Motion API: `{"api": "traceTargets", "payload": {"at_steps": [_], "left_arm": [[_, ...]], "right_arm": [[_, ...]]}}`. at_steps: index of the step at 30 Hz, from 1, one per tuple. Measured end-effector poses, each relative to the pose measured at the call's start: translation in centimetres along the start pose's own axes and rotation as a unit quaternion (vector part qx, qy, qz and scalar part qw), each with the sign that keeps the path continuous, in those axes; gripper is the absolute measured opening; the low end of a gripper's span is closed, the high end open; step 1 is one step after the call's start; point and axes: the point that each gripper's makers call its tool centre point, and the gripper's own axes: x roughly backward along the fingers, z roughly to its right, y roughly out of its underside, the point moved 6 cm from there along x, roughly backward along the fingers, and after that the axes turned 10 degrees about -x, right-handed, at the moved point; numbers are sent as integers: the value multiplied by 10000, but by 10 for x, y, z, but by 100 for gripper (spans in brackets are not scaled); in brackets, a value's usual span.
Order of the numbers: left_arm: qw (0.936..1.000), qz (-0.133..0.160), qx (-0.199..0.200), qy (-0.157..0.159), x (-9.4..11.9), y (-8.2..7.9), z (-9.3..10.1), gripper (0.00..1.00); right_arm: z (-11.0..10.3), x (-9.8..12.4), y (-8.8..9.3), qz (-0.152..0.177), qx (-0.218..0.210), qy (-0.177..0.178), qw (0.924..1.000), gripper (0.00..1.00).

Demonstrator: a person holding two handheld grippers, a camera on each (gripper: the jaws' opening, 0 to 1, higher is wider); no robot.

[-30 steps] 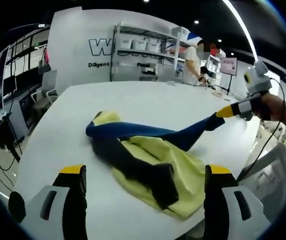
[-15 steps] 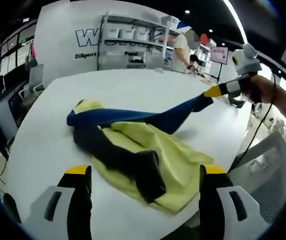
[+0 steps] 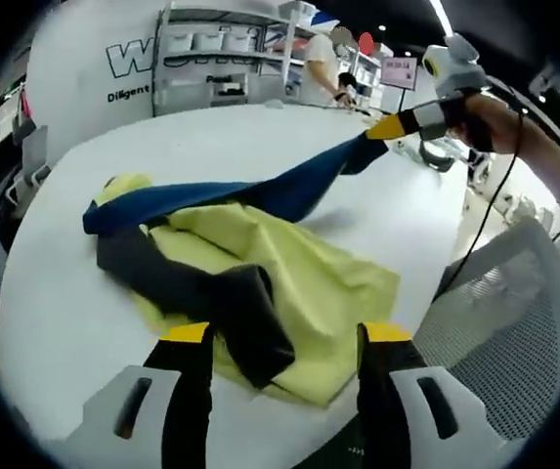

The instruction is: Fold the garment on the visible template until the final outline fits inside the template.

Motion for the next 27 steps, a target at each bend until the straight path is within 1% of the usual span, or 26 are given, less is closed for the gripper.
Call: {"api": "traceTargets", "payload": {"at_steps": [2, 4, 6, 7, 8, 10, 11, 12, 14, 16, 17, 19, 20, 21, 23, 24, 25, 26, 27], "left_arm": [[10000, 1, 24, -21, -2, -1, -3, 49], [9998, -162, -61, -8, -5, 1, -4, 47], [9997, -238, -90, 11, -8, 3, -5, 44], [9994, -316, -98, 70, -10, 5, -4, 43], [9992, -382, -95, 90, -11, 7, -3, 43], [9991, -402, -133, -13, -15, 8, -4, 47], [9985, -507, -197, 69, -16, 11, -3, 45], [9982, -562, -181, 103, -17, 13, -2, 41], [9982, -575, -126, 65, -17, 14, -2, 36], [9975, -684, -168, 61, -18, 17, -2, 38], [9975, -648, -259, 71, -18, 16, -1, 37], [9969, -716, -318, -71, -18, 17, -3, 32], [9963, -743, -421, -106, -18, 17, -5, 30], [9960, -756, -452, -124, -18, 17, -6, 26], [9944, -838, -590, -259, -18, 18, -11, 20], [9939, -850, -647, -280, -18, 17, -13, 15], [9913, -876, -908, -377, -19, 17, -18, 10], [9890, -869, -1093, -483, -19, 16, -21, 11], [9892, -881, -1079, -456, -19, 16, -21, 7]], "right_arm": [[1, 0, -1, 9, -15, -1, 10000, 0], [2, 0, -1, 21, -26, 12, 10000, 0], [2, 0, -2, 20, -37, 14, 10000, 0], [3, 0, -2, 16, -46, 19, 10000, 0], [4, 0, -2, 16, -44, 23, 10000, 0], [5, 0, -2, 15, -42, 32, 10000, 0], [6, 0, -2, 11, -48, 41, 10000, 0], [7, 0, -2, 7, -53, 48, 10000, 0], [9, -1, -2, 4, -68, 67, 10000, 0], [11, -1, -2, -13, -77, 83, 9999, 0], [11, -1, -2, -17, -77, 85, 9999, 0], [12, -1, -2, -19, -61, 85, 9999, 0], [13, -2, -3, -19, -52, 88, 9999, 0], [13, -2, -3, -20, -49, 89, 9999, 0], [13, -2, -3, -39, -31, 94, 9999, 0], [14, -2, -3, -48, -19, 96, 9999, 0], [14, -3, -3, -57, -1, 96, 9999, 0], [14, -3, -3, -60, 4, 97, 9999, 0], [15, -4, -3, -69, 12, 99, 9999, 0]]}}
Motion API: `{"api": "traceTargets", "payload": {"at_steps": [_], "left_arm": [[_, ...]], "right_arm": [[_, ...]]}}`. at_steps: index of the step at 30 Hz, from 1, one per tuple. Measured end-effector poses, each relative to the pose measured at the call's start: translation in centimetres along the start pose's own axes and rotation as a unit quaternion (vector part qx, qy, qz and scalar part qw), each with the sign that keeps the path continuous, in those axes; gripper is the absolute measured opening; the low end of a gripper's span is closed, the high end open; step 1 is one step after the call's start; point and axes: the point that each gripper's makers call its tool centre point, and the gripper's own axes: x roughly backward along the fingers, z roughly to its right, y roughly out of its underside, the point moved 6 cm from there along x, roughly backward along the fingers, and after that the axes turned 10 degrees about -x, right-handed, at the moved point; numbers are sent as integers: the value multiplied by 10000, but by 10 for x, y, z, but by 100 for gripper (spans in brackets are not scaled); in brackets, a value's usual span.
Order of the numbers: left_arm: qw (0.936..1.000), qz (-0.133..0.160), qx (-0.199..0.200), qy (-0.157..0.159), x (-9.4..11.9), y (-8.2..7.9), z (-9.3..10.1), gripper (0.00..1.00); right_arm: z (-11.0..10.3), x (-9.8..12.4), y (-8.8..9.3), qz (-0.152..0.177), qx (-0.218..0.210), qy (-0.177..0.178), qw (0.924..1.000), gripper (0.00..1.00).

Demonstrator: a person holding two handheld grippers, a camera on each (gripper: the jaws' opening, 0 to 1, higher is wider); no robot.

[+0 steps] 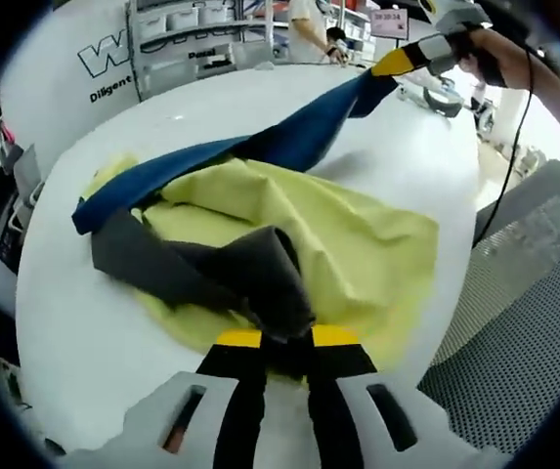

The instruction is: Fold the garment on the visible template until the final outline fits inside the template.

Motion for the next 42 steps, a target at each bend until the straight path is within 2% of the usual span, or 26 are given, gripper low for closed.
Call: {"api": "traceTargets", "payload": {"at_steps": [1, 5, 10, 25, 42], "left_arm": [[9995, 28, 252, 164, -1, -1, 5, 4], [9999, 46, 64, 66, 0, 0, 5, 3], [9996, 6, 289, 63, 1, 1, 3, 2], [9989, -212, 425, 56, 3, 4, 2, 2], [9983, -189, 540, 51, 3, 5, 1, 2]], "right_arm": [[1, -1, 0, -22, 17, 3, 10000, 0], [2, -1, 0, -34, 32, 19, 10000, 0], [7, -2, -3, -55, 83, 73, 9999, 0], [37, 5, -24, 95, 226, 433, 9988, 0], [61, 7, -40, 118, 312, 701, 9970, 0]]}}
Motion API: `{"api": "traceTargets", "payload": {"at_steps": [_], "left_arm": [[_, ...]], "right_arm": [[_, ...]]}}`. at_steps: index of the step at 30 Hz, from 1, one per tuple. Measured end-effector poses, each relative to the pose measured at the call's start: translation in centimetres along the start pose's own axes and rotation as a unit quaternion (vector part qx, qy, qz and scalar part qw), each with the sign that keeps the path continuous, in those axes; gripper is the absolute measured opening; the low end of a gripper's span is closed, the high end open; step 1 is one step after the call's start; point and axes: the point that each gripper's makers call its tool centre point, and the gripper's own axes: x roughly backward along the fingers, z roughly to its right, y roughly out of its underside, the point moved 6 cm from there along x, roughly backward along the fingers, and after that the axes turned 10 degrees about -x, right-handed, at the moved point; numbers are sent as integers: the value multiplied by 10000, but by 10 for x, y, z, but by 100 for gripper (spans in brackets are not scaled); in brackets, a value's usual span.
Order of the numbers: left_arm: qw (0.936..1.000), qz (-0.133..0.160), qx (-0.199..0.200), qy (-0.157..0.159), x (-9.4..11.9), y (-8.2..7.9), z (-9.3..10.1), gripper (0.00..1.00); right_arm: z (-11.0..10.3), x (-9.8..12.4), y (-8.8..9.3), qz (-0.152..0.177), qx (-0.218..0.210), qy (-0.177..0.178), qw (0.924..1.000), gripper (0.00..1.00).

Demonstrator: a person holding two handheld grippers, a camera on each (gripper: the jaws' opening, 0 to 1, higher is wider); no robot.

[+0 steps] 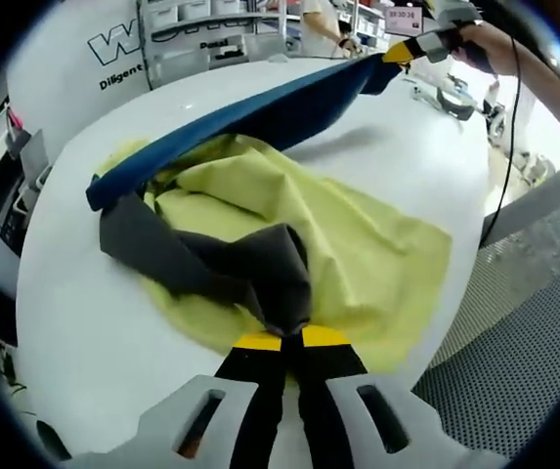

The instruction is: Fold the garment on the visible template until the final outline fits inside the template.

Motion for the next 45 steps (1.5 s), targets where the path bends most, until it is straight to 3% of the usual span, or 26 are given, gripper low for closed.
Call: {"api": "traceTargets", "payload": {"at_steps": [7, 17, 25, 45], "left_arm": [[10000, -9, 11, -6, 0, 0, 0, 2], [10000, -23, 40, -62, 1, 1, 0, 2], [9991, -232, 241, -263, 10, 13, -17, 2], [9956, -340, 694, -532, 23, 33, -42, 2]], "right_arm": [[18, -1, -11, 40, 139, 177, 9997, 0], [29, 0, -13, 100, 104, 337, 9993, 0], [33, -2, -4, 27, 82, 369, 9993, 0], [50, -13, 16, -230, -69, 513, 9984, 0]]}}
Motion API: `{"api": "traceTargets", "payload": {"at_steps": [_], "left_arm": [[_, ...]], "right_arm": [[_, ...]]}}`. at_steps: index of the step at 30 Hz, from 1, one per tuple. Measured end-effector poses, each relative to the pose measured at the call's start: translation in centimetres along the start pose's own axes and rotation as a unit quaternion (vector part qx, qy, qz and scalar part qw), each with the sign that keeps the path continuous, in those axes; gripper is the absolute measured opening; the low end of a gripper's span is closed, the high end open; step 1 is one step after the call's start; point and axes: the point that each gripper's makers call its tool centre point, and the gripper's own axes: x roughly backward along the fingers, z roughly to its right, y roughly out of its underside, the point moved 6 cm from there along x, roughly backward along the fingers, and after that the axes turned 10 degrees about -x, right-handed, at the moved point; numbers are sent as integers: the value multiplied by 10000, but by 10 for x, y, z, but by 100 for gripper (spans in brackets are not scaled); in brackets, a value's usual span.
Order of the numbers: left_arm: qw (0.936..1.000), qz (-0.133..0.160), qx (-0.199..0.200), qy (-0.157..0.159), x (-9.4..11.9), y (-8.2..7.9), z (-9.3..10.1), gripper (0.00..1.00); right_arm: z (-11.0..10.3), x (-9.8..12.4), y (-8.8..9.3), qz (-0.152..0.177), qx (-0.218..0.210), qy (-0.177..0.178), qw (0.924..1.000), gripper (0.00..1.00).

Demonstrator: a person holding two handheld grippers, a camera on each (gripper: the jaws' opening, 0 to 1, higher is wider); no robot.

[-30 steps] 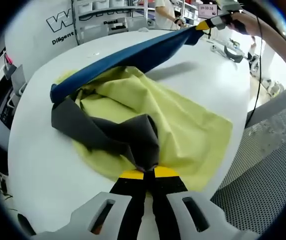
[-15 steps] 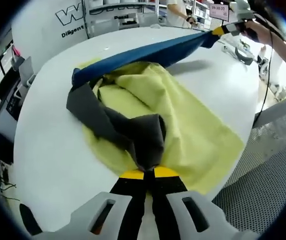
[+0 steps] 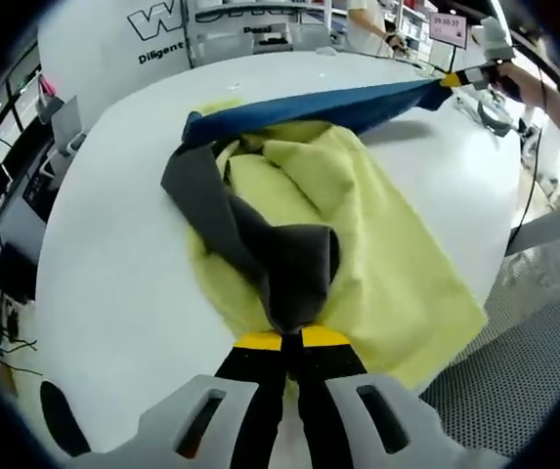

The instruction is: Fold the garment on the visible template until the final outline fits inside the template.

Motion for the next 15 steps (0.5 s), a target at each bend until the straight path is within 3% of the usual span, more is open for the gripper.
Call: {"api": "traceTargets", "payload": {"at_steps": [15], "left_arm": [[9998, 46, 190, 25, 2, 5, -8, 2]], "right_arm": [[21, -16, 4, -279, -55, 190, 9994, 0]]}}
